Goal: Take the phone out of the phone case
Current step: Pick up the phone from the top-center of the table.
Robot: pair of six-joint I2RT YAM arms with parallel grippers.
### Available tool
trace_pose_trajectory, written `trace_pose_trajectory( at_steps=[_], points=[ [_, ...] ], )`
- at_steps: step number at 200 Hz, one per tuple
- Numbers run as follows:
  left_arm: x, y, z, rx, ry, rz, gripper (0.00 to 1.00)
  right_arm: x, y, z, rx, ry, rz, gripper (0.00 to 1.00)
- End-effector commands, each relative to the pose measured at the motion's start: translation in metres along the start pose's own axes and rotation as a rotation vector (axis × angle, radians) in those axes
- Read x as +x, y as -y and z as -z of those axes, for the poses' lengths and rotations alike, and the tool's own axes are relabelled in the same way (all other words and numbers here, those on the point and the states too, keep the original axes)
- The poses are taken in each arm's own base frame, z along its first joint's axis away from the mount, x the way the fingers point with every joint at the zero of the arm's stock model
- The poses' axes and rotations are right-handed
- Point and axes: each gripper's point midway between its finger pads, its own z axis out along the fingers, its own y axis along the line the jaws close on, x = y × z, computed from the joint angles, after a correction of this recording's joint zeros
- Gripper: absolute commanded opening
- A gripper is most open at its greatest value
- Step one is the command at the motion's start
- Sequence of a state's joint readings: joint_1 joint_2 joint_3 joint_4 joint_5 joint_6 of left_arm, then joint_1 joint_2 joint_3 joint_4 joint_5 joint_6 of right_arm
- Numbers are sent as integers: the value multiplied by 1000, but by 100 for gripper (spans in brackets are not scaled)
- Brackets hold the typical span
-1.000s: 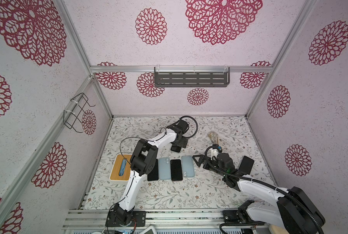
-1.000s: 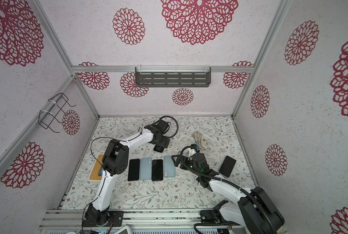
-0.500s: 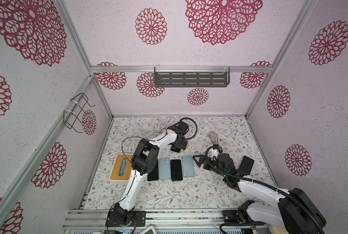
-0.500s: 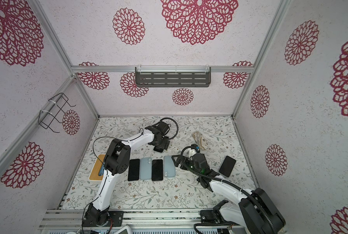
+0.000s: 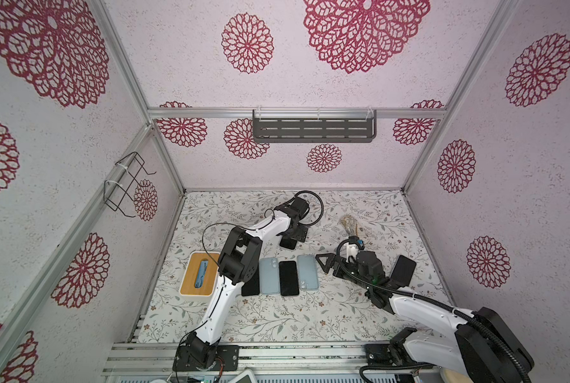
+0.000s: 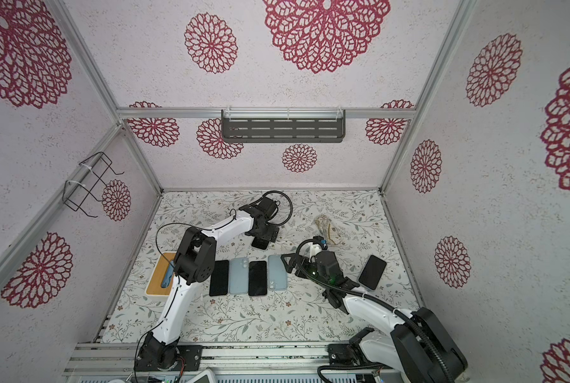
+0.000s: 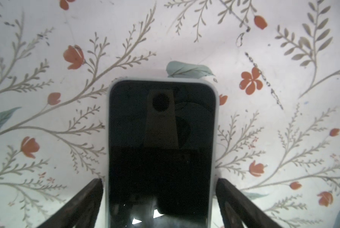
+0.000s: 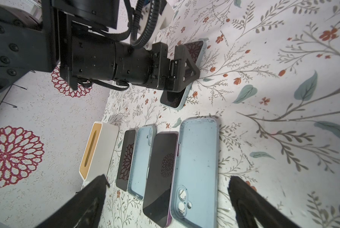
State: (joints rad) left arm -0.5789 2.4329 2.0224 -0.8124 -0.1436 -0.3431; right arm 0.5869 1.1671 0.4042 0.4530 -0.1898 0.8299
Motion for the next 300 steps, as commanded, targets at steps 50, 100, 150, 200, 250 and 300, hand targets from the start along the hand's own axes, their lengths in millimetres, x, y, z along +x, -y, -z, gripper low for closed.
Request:
trace_pose_trajectory(
  at_steps=[50, 100, 150, 200, 250, 300],
  points=[
    [15, -16, -25, -60, -59, -5, 64, 0, -1, 0, -34, 14, 7, 99],
    [10, -18, -8, -58, -22, 3, 49, 2, -1, -5, -44, 4, 5, 99],
    [-6, -4, 25, 72, 72, 64, 46, 2, -6, -9, -81, 5, 7, 99],
    [-9, -1, 40, 171, 104, 128, 44, 2, -8, -15, -102, 4, -2, 99],
    [-17, 8, 71, 267, 166, 169, 44, -3, -13, -25, -135, 15, -25, 99],
    [-17, 17, 98, 312, 200, 188, 44, -5, -15, -45, -160, 8, -65, 93]
  ],
)
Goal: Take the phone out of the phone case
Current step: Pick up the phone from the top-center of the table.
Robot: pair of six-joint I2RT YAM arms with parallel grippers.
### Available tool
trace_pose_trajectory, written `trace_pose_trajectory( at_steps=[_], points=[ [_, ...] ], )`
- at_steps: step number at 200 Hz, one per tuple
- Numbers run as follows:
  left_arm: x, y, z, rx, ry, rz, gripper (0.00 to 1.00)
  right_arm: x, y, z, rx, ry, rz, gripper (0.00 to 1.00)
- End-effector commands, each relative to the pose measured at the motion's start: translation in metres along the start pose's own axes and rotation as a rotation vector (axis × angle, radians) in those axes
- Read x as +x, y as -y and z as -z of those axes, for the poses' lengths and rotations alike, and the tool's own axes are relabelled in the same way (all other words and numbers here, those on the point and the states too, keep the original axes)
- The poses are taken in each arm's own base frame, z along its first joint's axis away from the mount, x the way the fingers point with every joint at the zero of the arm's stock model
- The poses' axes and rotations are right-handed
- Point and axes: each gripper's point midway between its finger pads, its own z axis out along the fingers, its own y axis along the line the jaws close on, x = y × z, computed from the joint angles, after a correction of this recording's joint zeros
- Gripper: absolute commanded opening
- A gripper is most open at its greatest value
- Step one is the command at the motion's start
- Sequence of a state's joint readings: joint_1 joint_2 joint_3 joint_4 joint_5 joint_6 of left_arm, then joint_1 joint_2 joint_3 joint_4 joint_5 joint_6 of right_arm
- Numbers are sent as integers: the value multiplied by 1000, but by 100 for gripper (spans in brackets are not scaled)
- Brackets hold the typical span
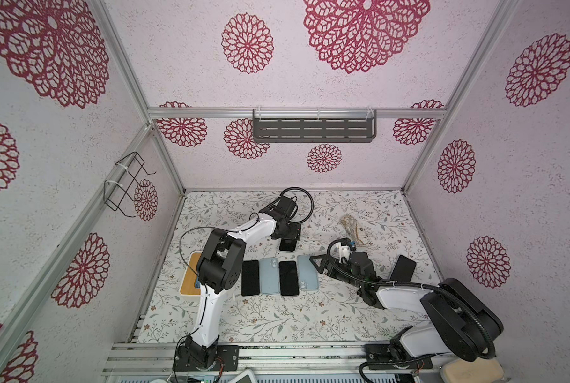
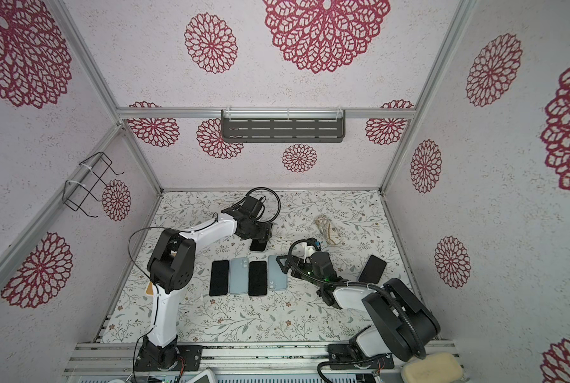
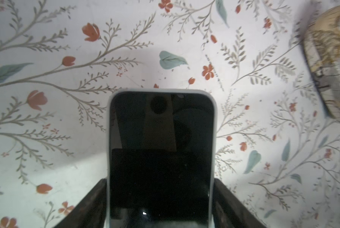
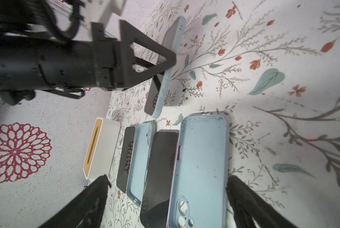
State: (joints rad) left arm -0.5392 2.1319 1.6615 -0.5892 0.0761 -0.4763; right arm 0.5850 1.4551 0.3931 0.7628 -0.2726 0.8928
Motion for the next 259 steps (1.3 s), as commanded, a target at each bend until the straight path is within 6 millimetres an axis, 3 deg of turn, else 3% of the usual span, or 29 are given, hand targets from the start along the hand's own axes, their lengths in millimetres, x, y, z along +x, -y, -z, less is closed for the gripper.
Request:
trace_pose_trajectory(
  at_steps=[1, 72, 195, 196, 200, 223, 259],
  points=[
    [-25, 24, 32, 77, 107, 2, 44, -24, -29, -7, -102, 59, 1, 93],
    [-15, 49, 41, 98, 126, -19, 44, -28, -42, -21, -173, 60, -14, 86],
    [0, 77, 48, 148, 141, -26, 44, -31, -38, -46, -188, 56, -87, 68],
    [-4, 80, 56, 158, 158, -27, 44, -31, -38, -46, -189, 56, -87, 68],
    [-6, 83, 64, 168, 172, -29, 44, -31, -39, -47, -191, 57, -88, 66],
    [-5, 89, 66, 177, 176, -32, 44, -31, -38, -49, -198, 58, -102, 57],
    [-1, 96, 70, 192, 184, -35, 44, -32, -39, -49, -203, 64, -113, 29]
  ],
)
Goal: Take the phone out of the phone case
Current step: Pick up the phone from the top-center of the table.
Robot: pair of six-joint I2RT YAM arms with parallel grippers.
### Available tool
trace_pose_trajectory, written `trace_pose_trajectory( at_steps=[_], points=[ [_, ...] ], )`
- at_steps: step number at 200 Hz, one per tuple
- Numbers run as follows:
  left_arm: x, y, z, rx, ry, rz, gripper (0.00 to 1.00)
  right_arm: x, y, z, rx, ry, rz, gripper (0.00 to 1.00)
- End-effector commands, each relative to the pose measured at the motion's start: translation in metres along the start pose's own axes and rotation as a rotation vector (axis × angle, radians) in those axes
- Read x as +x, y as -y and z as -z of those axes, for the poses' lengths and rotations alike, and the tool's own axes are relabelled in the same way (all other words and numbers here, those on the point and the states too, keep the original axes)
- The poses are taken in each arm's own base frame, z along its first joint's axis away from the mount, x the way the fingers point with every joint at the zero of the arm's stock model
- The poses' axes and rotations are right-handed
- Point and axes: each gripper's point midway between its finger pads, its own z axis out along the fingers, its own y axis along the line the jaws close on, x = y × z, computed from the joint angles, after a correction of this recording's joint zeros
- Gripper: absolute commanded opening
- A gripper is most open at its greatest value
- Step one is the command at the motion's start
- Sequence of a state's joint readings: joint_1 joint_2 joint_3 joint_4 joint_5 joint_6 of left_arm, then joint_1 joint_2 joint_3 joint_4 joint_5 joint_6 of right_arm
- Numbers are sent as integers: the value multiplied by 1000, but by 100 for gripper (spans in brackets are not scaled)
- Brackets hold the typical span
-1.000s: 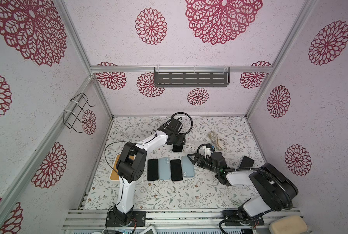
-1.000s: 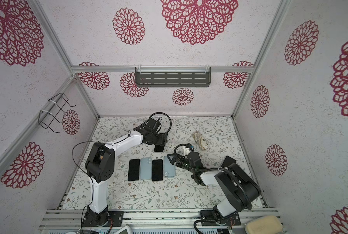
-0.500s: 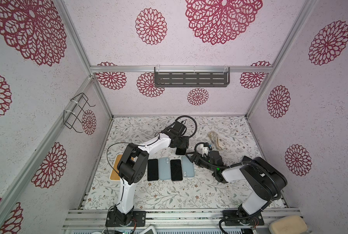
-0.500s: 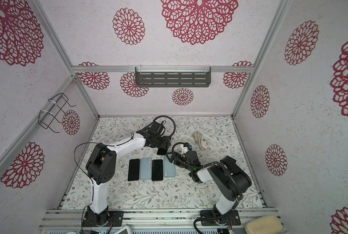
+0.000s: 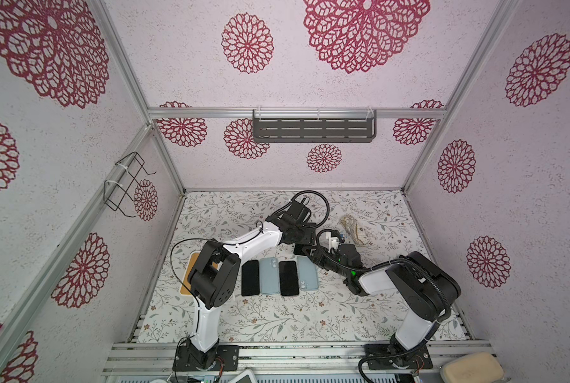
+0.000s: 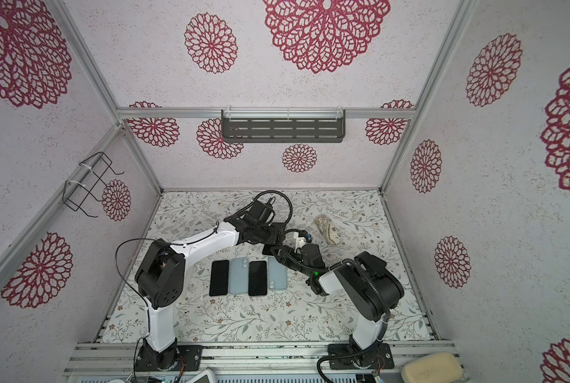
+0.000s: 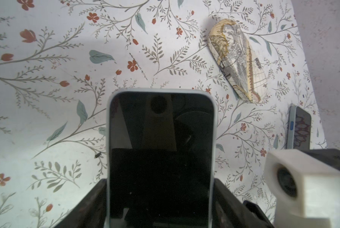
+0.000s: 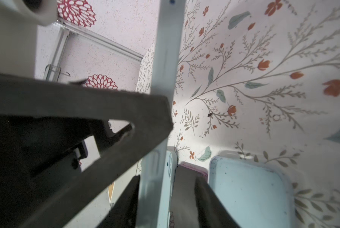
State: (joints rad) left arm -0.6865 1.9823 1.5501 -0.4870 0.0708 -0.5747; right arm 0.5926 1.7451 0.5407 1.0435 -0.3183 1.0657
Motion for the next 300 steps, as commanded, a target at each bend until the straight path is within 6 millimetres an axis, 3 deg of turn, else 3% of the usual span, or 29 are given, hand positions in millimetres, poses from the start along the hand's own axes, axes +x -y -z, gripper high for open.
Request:
trace_pose_trajectory(
  at_steps=[1, 18, 43, 64, 79, 104, 122, 168, 205, 236, 300],
  points=[
    [-23, 21, 25, 66, 101, -4, 44, -10, -19, -1, -66, 29, 17, 28],
    [-22, 20, 27, 67, 107, -1, 44, -9, -22, 1, -75, 31, 15, 14],
    [-22, 20, 36, 77, 129, 0, 49, -9, -28, 8, -77, 26, 32, 2],
    [-26, 20, 54, 109, 181, 5, 85, -5, -34, 17, -89, 8, 51, 0],
    [-32, 18, 75, 177, 246, 31, 100, -2, -44, 26, -113, -16, 79, 0],
    [-39, 11, 124, 381, 378, 92, 97, 1, -66, 43, -155, -67, 160, 0],
    [-31, 11, 157, 546, 436, 79, 97, -1, -83, 57, -184, -92, 244, 0],
    [0, 18, 194, 726, 443, -28, 97, -3, -126, 78, -314, -156, 358, 0],
    [16, 31, 198, 848, 386, -92, 97, -2, -155, 92, -436, -156, 397, 0],
    [22, 37, 196, 904, 350, -115, 99, 2, -164, 99, -483, -158, 424, 0],
    [21, 39, 191, 984, 283, -113, 72, 12, -169, 112, -536, -173, 474, 0]
  ],
)
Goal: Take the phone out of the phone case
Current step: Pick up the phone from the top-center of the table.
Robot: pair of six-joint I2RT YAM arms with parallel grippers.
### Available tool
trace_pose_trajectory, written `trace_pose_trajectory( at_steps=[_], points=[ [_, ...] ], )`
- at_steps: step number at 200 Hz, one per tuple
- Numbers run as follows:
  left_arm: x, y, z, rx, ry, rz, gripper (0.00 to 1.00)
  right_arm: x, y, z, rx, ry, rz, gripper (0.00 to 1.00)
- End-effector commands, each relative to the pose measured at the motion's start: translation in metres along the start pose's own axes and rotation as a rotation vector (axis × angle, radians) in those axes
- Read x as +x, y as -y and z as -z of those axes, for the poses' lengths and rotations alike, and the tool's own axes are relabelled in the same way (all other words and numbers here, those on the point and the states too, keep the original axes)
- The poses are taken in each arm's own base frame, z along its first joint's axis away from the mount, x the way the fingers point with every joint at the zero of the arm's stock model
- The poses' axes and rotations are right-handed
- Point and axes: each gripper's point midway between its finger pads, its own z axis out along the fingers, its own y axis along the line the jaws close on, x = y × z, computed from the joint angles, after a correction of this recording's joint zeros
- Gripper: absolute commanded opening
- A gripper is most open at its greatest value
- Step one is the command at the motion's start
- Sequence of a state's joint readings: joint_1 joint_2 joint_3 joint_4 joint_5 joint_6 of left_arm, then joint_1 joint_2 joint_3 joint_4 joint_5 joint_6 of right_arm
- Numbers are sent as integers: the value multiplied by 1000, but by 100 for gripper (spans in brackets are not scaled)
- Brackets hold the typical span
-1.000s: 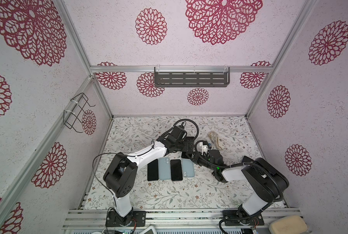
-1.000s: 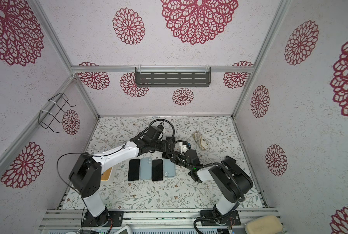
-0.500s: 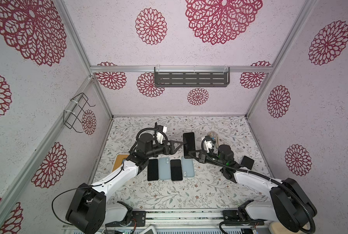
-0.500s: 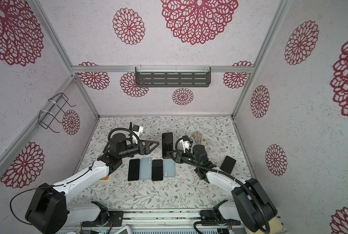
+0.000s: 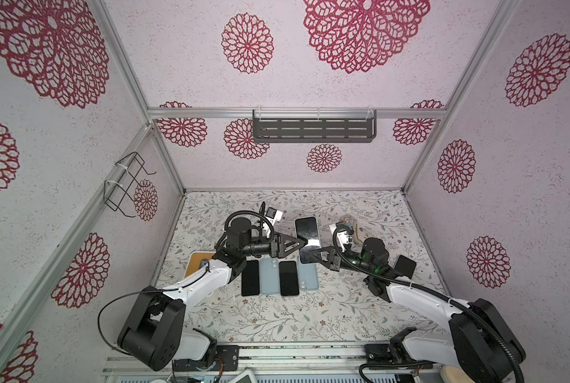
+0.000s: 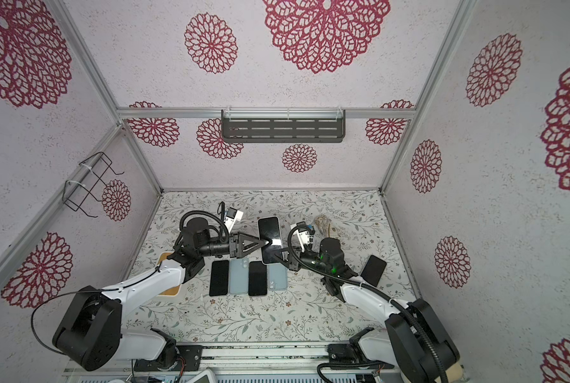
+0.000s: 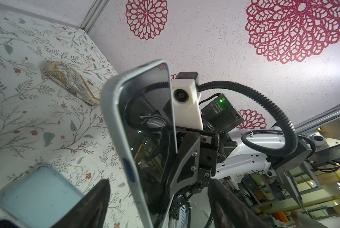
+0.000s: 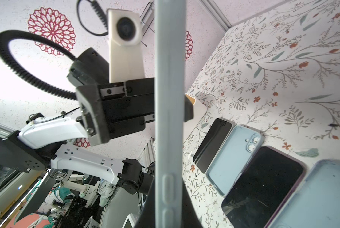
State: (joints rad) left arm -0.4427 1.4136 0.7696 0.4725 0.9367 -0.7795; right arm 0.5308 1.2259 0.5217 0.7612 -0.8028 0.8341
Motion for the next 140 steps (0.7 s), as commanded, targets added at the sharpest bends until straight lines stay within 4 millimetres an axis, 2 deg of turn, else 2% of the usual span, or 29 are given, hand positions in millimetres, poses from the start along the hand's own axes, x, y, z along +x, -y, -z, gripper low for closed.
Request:
trace_pose_trajectory(
  at_steps=[1, 26, 55, 99, 140],
  points=[
    [-13, 17, 3, 82, 11, -51, 72, -16, -35, 6, -107, 47, 163, 0],
    [-16, 26, 2, 131, 8, -59, 64, -11, -35, 6, -122, 33, 163, 0],
    [-14, 27, -1, 162, -25, -38, 51, -8, -34, 6, -122, 24, 169, 0],
    [-8, 19, -6, 179, -46, 2, 41, -7, -33, 4, -126, 18, 173, 0],
    [-11, 25, -8, 217, -48, 3, 27, -5, -31, 2, -130, 11, 168, 0]
  ],
)
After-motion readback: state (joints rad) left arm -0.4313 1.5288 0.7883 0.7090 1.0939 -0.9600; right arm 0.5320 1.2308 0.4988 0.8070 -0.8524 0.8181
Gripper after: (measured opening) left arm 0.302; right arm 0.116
